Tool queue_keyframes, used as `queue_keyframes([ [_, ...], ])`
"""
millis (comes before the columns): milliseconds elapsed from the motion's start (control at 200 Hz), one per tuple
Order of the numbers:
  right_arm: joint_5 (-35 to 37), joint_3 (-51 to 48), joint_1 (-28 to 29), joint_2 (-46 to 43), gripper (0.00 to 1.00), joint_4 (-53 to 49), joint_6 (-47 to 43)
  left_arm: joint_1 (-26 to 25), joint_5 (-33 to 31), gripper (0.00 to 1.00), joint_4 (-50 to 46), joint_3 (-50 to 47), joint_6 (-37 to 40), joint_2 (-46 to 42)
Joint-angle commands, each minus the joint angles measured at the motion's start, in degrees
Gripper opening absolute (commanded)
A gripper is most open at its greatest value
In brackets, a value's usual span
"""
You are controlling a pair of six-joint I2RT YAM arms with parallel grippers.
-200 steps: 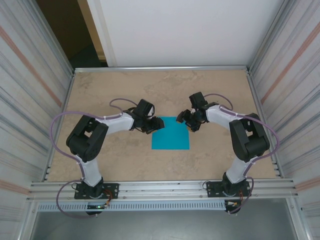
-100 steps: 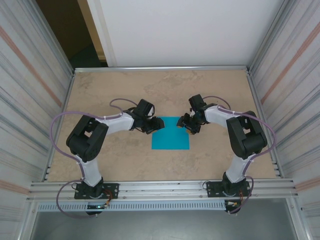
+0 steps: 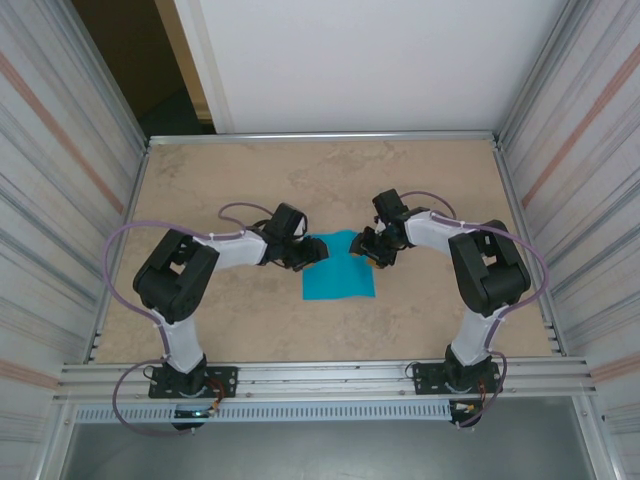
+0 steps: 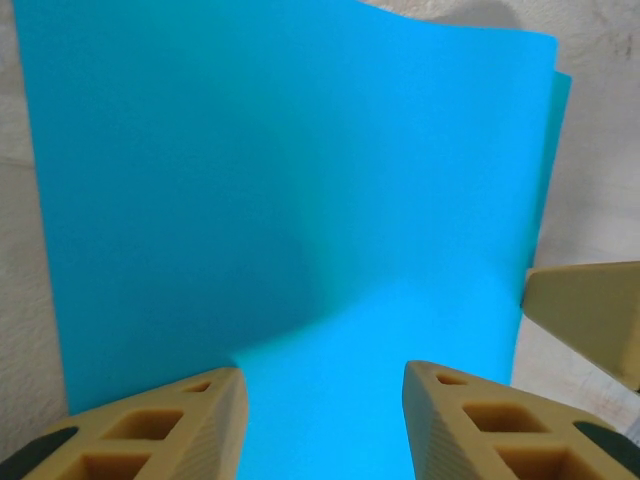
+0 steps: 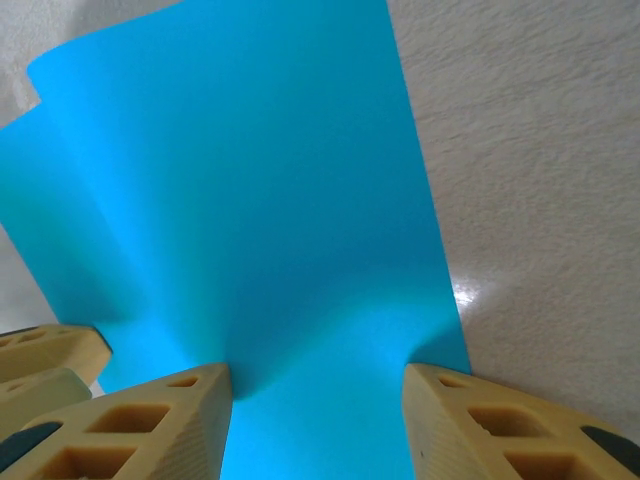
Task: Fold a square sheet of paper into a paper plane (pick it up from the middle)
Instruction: First fold in half a square sheet of paper at the center of the table.
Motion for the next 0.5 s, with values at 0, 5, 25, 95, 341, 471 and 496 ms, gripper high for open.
queue_keyframes([
  [0, 0.61, -0.78, 1.06, 3.96, 0.48, -1.13, -1.03, 0.39, 0.36, 0.46, 0.11, -3.32, -1.67, 0.73],
  [5, 0.56, -0.80, 1.17, 4.04, 0.48, -1.14, -0.99, 0.40, 0.39, 0.46, 0.26, -3.40, -1.68, 0.70],
  [25, 0.51, -0.71, 1.24, 4.18, 0.48, -0.93, -0.98, 0.46, 0.54, 0.47, 0.84, -3.73, -1.81, 0.63],
  [95, -0.12, -0.62, 1.63, 4.55, 0.48, -0.14, -0.68, 0.81, 1.39, 0.47, 3.29, -5.09, -2.53, 0.07],
  [341, -2.01, 0.59, 2.27, 6.04, 0.44, 2.33, 0.27, 2.85, 5.07, 0.55, 15.40, -10.85, -6.03, -1.95],
  [471, -2.62, 1.41, 2.84, 6.73, 0.44, 2.91, 0.46, 2.94, 6.76, 0.62, 18.61, -11.64, -5.78, -2.28],
  [496, -2.85, 1.46, 2.91, 6.76, 0.43, 3.07, 0.60, 2.95, 7.14, 0.64, 19.32, -11.65, -5.74, -2.36],
])
